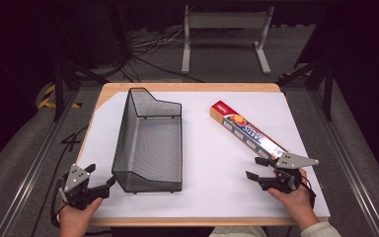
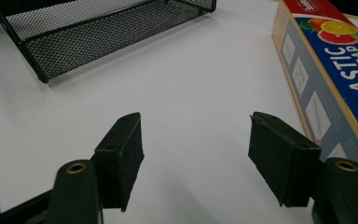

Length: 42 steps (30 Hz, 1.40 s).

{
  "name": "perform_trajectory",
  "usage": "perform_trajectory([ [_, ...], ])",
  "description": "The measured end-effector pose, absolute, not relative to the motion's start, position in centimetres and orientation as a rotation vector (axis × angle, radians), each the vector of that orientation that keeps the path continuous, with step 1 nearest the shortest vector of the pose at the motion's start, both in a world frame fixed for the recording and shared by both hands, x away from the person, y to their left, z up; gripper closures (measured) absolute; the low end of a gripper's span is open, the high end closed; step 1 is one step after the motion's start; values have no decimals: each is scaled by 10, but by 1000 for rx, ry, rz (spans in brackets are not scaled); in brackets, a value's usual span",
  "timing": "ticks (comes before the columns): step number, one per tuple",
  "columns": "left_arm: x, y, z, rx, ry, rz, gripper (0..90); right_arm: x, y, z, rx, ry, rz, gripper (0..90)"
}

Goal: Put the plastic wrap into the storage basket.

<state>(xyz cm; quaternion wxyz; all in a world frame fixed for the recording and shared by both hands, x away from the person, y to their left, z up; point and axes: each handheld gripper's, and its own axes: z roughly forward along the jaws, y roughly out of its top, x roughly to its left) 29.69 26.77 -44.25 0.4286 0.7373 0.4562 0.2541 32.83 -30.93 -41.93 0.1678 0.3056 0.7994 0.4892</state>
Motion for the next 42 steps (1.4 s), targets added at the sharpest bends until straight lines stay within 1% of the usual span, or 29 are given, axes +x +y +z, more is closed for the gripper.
perform_trajectory([
  [3, 296, 268, -443, 1831, 1144, 640, 178, 328, -310, -415, 850, 2266, 1404, 343],
  [6, 295, 270, -441, 1831, 1149, 650, 176, 330, -311, -408, 824, 2268, 1414, 373],
  [10, 295, 272, -442, 1813, 1163, 649, 174, 337, -315, -400, 859, 2286, 1372, 371],
  [13, 295, 274, -442, 1806, 1173, 647, 174, 344, -319, -395, 891, 2270, 1364, 422],
  [17, 296, 273, -443, 1806, 1170, 651, 173, 354, -322, -387, 918, 2290, 1333, 423],
  [18, 296, 273, -443, 1808, 1168, 652, 173, 356, -323, -385, 911, 2286, 1308, 406],
  [20, 296, 273, -443, 1810, 1168, 653, 173, 361, -324, -379, 932, 2296, 1274, 420],
  [22, 296, 273, -443, 1813, 1169, 654, 173, 369, -326, -373, 952, 2299, 1265, 392],
  [23, 296, 273, -443, 1813, 1169, 654, 172, 369, -326, -373, 952, 2299, 1265, 392],
  [25, 296, 273, -443, 1813, 1170, 661, 173, 381, -328, -365, 1018, 2283, 1263, 366],
  [29, 296, 271, -443, 1821, 1165, 669, 172, 397, -324, -356, 992, 2288, 1168, 330],
  [31, 295, 271, -443, 1827, 1158, 674, 172, 401, -325, -355, 1001, 2291, 1157, 327],
  [33, 295, 270, -443, 1827, 1159, 673, 172, 415, -327, -352, 1062, 2308, 1158, 317],
  [36, 294, 271, -443, 1826, 1165, 674, 172, 423, -327, -350, 1063, 2317, 1146, 309],
  [38, 293, 271, -443, 1822, 1170, 675, 173, 432, -326, -348, 1048, 2316, 1130, 279],
  [42, 293, 273, -444, 1819, 1175, 675, 173, 445, -326, -348, 1070, 2331, 1131, 254],
])
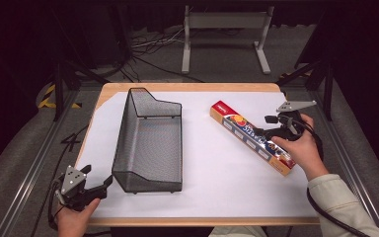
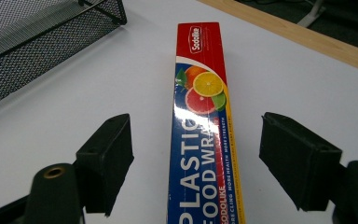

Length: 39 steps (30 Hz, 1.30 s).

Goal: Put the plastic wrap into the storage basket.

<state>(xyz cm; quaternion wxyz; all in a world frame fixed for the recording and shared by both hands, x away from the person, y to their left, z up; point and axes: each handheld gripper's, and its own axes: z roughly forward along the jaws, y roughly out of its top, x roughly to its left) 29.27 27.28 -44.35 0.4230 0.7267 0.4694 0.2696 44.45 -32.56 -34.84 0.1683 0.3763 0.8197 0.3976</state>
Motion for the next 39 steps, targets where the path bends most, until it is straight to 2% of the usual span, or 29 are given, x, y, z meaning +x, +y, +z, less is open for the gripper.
perform_trajectory([
  [12, 291, 270, -445, 1822, 1165, 702, 178, 475, -312, -376, 1187, 2490, 985, 208],
  [30, 290, 268, -445, 1825, 1160, 705, 202, 490, -303, -406, 1265, 2565, 685, 201],
  [39, 290, 268, -446, 1824, 1167, 703, 203, 494, -302, -410, 1249, 2654, 617, 273],
])
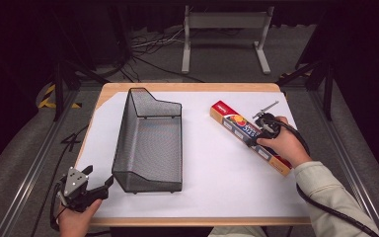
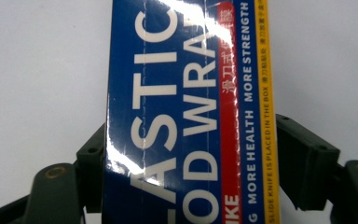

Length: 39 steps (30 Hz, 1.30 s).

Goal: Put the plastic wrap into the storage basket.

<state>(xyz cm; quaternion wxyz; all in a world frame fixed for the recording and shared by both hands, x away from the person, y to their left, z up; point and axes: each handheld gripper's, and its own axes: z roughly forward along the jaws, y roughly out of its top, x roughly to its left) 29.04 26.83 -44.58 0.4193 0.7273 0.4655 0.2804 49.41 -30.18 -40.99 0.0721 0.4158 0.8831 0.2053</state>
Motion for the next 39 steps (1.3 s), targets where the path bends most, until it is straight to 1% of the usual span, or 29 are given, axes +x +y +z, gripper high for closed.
perform_trajectory([
  [4, 291, 269, -446, 1823, 1168, 702, 203, 494, -301, -410, 1267, 2675, 613, 334],
  [12, 291, 269, -446, 1821, 1169, 703, 205, 492, -297, -407, 1230, 2663, 572, 370],
  [16, 291, 269, -446, 1822, 1170, 699, 205, 491, -295, -407, 1217, 2657, 553, 375],
  [18, 291, 269, -446, 1823, 1169, 700, 205, 490, -296, -407, 1400, 2615, 535, 351],
  [19, 291, 268, -446, 1822, 1169, 701, 205, 491, -296, -407, 1404, 2618, 528, 361],
  [23, 291, 269, -446, 1824, 1166, 701, 205, 494, -290, -403, 1286, 2665, 438, 400],
  [34, 290, 268, -446, 1823, 1170, 702, 205, 493, -292, -401, 1248, 2653, 451, 406],
  [39, 291, 268, -447, 1828, 1170, 699, 207, 490, -290, -389, 1298, 2637, 492, 409],
])
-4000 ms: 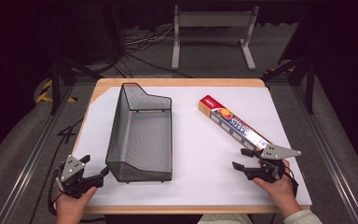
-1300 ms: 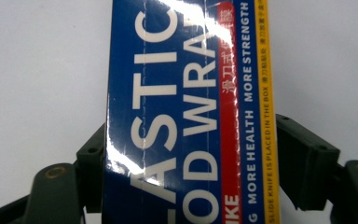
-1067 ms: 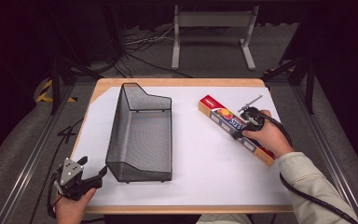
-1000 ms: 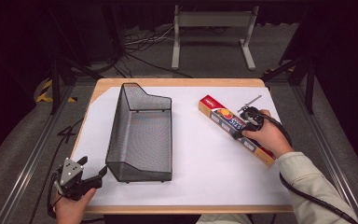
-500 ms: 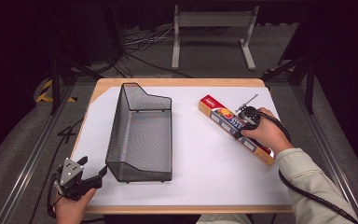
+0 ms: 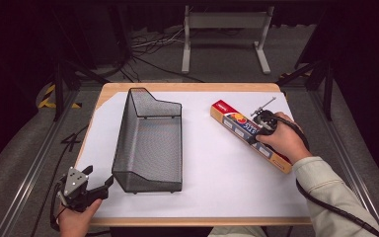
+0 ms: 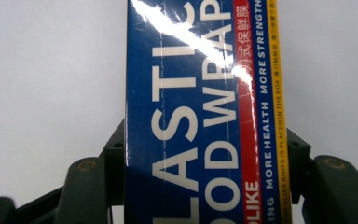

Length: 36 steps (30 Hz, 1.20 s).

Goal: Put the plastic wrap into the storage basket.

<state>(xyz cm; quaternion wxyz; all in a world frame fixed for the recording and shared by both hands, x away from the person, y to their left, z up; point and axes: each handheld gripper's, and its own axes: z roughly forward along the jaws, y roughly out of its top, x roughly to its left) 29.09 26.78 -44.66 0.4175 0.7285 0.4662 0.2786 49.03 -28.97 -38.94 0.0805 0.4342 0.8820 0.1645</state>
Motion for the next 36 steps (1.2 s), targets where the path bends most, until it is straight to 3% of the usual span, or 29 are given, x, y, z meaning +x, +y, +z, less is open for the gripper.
perform_trajectory([
  [36, 289, 271, -445, 1818, 1186, 713, 207, 449, -263, -286, 1510, 2450, 608, 408],
])
